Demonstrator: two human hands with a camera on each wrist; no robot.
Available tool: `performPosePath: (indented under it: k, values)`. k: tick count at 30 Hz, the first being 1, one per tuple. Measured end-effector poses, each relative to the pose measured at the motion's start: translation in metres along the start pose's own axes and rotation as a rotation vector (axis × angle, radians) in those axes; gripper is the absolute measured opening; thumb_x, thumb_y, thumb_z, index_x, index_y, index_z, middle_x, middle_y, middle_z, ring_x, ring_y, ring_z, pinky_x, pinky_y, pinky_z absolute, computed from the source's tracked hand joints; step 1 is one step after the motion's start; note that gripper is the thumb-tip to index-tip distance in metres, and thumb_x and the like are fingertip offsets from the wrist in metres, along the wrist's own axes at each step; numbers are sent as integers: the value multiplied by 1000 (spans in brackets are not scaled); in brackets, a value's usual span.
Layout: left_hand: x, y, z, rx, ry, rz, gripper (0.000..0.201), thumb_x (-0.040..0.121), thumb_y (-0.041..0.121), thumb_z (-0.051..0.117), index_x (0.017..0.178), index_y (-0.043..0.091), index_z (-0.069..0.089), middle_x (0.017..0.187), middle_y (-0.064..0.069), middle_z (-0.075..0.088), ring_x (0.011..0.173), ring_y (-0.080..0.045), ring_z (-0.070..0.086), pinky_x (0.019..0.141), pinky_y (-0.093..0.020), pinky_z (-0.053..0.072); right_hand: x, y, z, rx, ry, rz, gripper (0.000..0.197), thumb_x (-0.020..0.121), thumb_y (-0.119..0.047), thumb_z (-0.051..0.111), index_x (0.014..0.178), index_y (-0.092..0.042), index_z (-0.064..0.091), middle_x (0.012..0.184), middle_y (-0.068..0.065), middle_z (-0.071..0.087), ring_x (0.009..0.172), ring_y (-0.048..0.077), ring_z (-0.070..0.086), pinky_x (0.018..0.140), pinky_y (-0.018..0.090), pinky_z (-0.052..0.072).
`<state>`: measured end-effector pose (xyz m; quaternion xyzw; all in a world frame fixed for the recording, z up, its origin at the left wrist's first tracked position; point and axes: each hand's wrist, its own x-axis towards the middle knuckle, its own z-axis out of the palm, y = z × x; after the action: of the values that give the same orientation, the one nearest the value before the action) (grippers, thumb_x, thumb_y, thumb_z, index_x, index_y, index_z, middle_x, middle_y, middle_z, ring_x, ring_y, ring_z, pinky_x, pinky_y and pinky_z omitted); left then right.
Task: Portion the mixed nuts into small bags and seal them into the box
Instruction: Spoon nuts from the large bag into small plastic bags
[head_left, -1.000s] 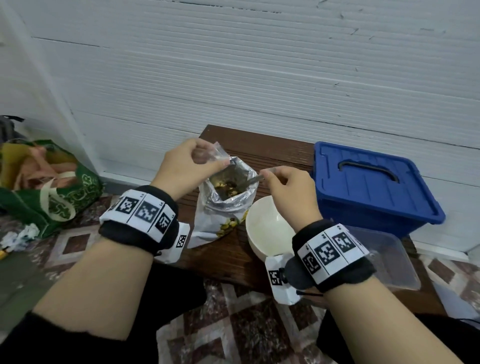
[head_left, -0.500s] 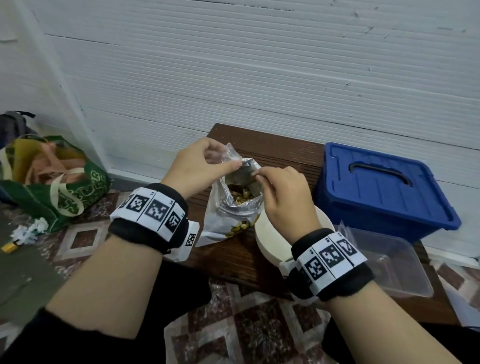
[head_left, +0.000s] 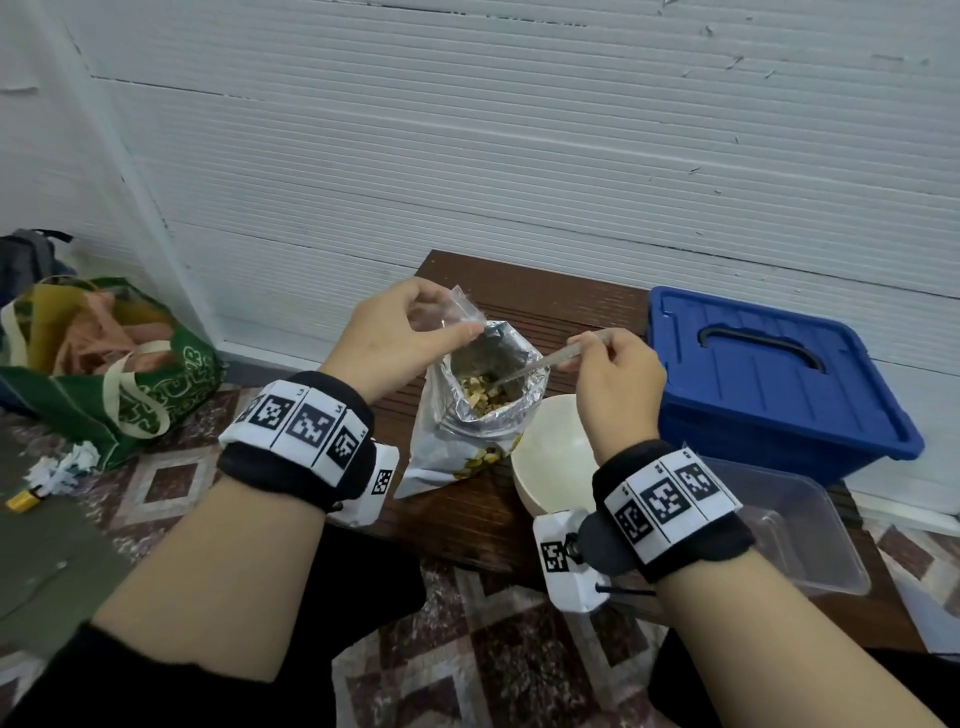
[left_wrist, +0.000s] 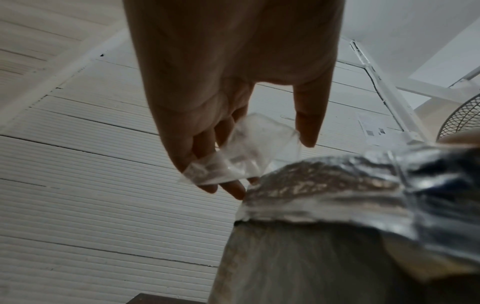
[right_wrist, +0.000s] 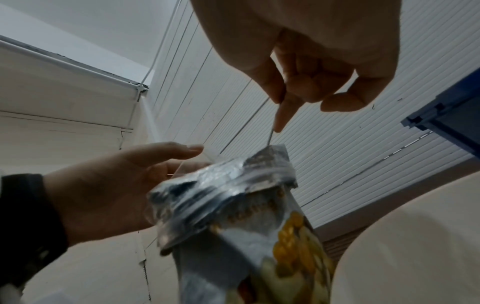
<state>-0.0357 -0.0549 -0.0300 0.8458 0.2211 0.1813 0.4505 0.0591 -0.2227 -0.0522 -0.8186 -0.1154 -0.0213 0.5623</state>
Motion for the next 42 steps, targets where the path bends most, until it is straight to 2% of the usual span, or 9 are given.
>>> performPosePath:
  k: [8,14,17,19,21,23,32,39,42]
  values:
    - [1,-5,-15,130,-84,64,34,75,40,77,103,30,61,104,13,65,99,2,58,72,-6,37,22,-13,-20,67,124,78,32,97,-12,40,90,-2,70,69,-16,58,62,-2,50,49,7,37]
    - [-2,1,-18,171,-134,88,37,74,35,79,107,27,63,100,12,64,89,9,54,62,4,36,34,-27,-37,123,167,82,33,94,-7,38,67,-15,54,44,-13,56,57,2,46,58,23,40]
    - [-3,3,-16,208,-146,117,36,72,37,80,104,32,64,96,17,63,85,15,52,70,-2,39,37,-31,-39,111,152,66,30,93,-8,37,82,-8,65,44,-11,57,53,2,45,51,17,36]
    - [-2,3,-12,240,-148,130,35,68,49,79,97,41,62,95,23,62,89,15,53,91,-21,44,37,-31,-38,99,134,63,31,92,-7,37,79,-10,65,41,-13,56,54,3,46,51,17,36]
    - [-1,1,-8,282,-148,142,42,57,69,70,92,47,60,95,26,63,95,6,56,99,-43,42,36,-32,-35,108,110,70,32,91,-7,37,75,-12,64,44,-12,58,61,4,50,59,21,41]
    - [1,-1,-4,300,-150,155,52,50,78,62,92,49,61,95,25,65,100,-4,58,98,-47,42,35,-33,-31,140,90,78,34,91,-7,36,74,-14,64,55,-7,62,69,8,56,69,25,47]
    - [0,7,5,379,-99,196,45,62,70,71,98,44,63,96,23,61,109,-7,49,96,-37,26,33,-33,-20,185,8,61,41,90,-5,40,60,-20,63,64,-2,66,68,11,56,67,30,46]
    - [2,4,11,147,-10,157,42,55,77,60,78,42,62,79,19,66,85,-4,60,95,-50,45,21,-40,-26,338,-195,-260,21,99,-13,47,88,-18,64,75,-5,65,59,-5,51,60,12,39]
    - [3,6,4,89,38,110,29,68,60,73,79,36,62,80,16,66,82,0,60,88,-31,48,23,-40,-33,391,-125,-373,19,99,-12,48,90,-20,63,82,-4,66,63,-4,52,61,14,41]
